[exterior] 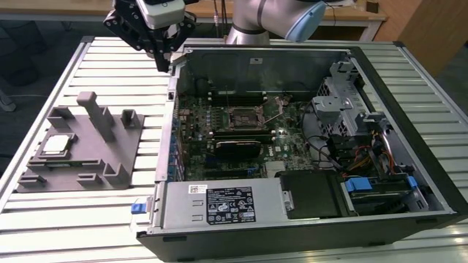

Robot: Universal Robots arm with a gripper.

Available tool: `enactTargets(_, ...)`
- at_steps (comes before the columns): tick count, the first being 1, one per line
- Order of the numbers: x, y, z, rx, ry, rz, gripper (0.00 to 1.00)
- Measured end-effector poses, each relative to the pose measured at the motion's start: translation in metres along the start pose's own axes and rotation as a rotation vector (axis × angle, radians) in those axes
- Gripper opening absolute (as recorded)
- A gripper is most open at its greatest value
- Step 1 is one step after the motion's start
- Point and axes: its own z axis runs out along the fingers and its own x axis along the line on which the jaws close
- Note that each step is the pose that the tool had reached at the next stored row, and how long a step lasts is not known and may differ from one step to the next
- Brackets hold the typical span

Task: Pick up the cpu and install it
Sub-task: 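Reach for the cpu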

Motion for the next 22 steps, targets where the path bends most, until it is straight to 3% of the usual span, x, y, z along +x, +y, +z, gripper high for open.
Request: enactTargets(22, 0.015, -0.0011, -0.0004, 0.0, 0.0, 0.0, 0.11)
